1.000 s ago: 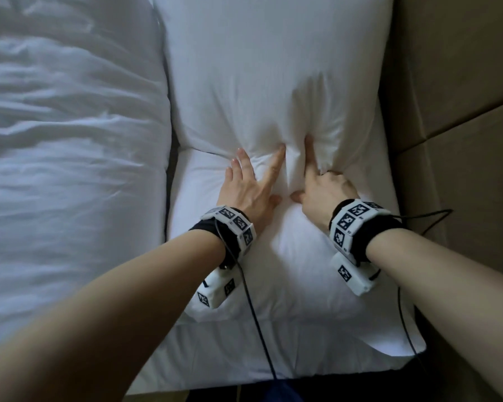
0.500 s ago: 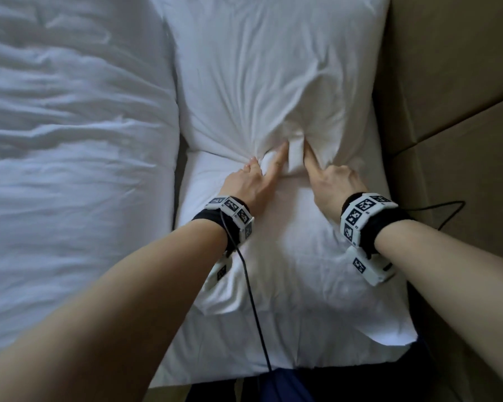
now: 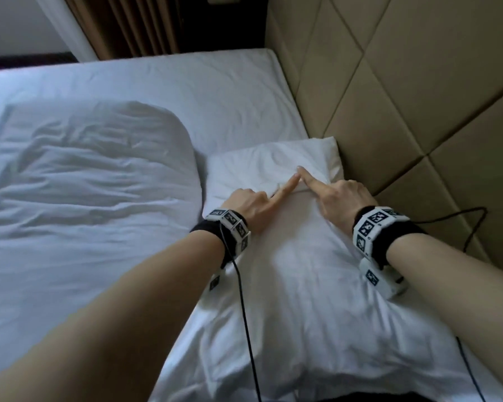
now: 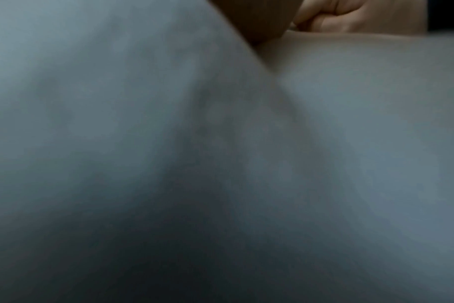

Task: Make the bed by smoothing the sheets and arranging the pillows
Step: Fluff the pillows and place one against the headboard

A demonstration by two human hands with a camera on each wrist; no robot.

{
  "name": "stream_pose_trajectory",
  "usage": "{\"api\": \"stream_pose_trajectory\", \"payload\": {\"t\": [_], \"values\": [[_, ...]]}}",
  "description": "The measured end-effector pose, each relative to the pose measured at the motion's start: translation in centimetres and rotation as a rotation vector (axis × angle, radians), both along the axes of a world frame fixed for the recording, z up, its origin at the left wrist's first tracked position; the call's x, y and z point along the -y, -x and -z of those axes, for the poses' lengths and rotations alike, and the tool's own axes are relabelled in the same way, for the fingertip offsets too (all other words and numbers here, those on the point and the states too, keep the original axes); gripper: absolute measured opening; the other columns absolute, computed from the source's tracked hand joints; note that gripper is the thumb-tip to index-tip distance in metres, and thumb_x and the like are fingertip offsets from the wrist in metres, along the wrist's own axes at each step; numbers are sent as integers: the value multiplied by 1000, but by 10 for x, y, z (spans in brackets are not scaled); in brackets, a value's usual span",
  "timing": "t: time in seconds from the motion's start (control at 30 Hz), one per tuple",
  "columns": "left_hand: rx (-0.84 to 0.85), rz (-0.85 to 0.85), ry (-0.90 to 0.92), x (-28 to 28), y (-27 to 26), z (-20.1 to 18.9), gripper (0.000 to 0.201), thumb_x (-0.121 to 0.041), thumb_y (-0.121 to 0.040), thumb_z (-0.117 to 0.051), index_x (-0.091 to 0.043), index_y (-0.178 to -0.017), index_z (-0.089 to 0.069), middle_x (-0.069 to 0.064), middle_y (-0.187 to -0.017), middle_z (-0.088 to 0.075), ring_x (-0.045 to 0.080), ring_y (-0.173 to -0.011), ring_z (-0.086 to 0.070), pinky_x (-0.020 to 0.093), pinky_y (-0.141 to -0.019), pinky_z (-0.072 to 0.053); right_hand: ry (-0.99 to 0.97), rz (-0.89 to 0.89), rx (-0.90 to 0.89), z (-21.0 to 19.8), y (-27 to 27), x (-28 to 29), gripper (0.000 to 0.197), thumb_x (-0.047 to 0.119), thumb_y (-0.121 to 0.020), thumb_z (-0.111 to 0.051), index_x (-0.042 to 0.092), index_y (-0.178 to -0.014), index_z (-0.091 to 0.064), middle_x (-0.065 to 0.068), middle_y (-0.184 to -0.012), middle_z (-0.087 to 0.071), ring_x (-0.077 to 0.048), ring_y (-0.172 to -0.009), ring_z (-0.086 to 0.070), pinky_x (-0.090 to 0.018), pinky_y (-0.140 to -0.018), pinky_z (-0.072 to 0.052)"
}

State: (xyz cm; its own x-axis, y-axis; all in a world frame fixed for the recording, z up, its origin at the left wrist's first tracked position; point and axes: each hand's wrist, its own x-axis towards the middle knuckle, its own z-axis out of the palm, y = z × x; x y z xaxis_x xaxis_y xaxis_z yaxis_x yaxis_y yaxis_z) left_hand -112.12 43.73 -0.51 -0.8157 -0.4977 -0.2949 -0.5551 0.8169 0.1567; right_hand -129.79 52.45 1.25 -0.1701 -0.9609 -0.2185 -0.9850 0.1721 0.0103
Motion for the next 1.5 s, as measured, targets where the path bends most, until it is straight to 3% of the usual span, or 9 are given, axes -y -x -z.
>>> {"api": "stream_pose_trajectory", "payload": {"t": [0.37, 0.53, 0.73, 0.83, 0.9, 0.97, 1.3, 1.43, 1.5], "values": [[-103, 49, 395, 74, -144, -176, 83, -14, -96, -36, -33, -149, 26, 10, -75, -58, 33, -74, -62, 39, -70, -46, 387, -1, -44, -155, -149, 61, 76, 1, -81, -49, 30, -150, -32, -20, -61, -60, -35, -53, -59, -41, -58, -55], [-126, -47, 445, 117, -250, -219, 81, -20, -96, -35, -39, -148, 24, 5, -66, -42, 29, -67, -52, 36, -68, -44, 468, -58, -7, -188, -245, 114, 76, 4, -86, -43, 32, -154, -22, -26, -74, -63, -39, -66, -63, -41, -67, -51], [-113, -336, 260, 157, -388, -141, 56, -33, -101, -30, -27, -155, -13, 18, -101, -63, 35, -94, -63, 36, -79, -46, 357, -107, 206, -122, -372, 163, 76, 2, -89, -37, 33, -155, -16, -27, -83, -61, -40, -78, -62, -37, -71, -47], [-24, -560, -17, 151, -448, -39, 75, -68, -92, -23, -32, -154, -2, 12, -162, -7, 30, -149, -14, 52, -116, -18, -12, 12, 402, -22, -426, 172, 68, 37, -98, -39, 43, -152, 1, -28, -149, -31, -44, -134, -36, -56, -108, -31], [69, -579, -39, 147, -474, 20, 91, -83, -82, -19, -38, -148, 24, 3, -157, 30, 22, -147, 19, 58, -117, 6, -159, 82, 416, 40, -451, 167, 75, 69, -90, -33, 57, -141, 21, -8, -161, 18, -39, -148, 4, -70, -110, -7], [47, -580, -43, 154, -481, 48, 94, -84, -80, -22, -39, -148, 26, 3, -156, 34, 21, -147, 22, 59, -115, 10, -140, 112, 417, 72, -461, 167, 77, 78, -84, -28, 62, -133, 29, 1, -156, 32, -36, -147, 16, -74, -106, -5], [-62, -576, -91, 157, -469, 57, 97, -87, -76, -30, -45, -148, 20, 0, -158, 31, 23, -147, 22, 63, -113, 10, -140, 285, 496, 81, -429, 159, 91, 78, -80, -43, 57, -141, 21, -6, -160, 23, -42, -147, 6, -63, -115, -8], [-55, -1048, -194, 179, -507, 30, 121, -96, -56, -46, -52, -143, 25, 2, -156, 33, 34, -146, 20, 73, -108, 2, -131, 679, 761, 63, -408, 149, 120, 77, -69, -62, 42, -146, 24, -20, -160, 11, -40, -147, -3, -53, -119, -9], [-206, -1239, -403, 198, -523, 25, 143, -86, -46, -68, -40, -150, 19, 11, -162, 14, 36, -148, -3, 57, -117, -15, -113, 772, 971, 59, -409, 149, 119, 60, -79, -68, 31, -150, 22, -16, -161, -7, -34, -146, -17, -45, -119, -16]]}}
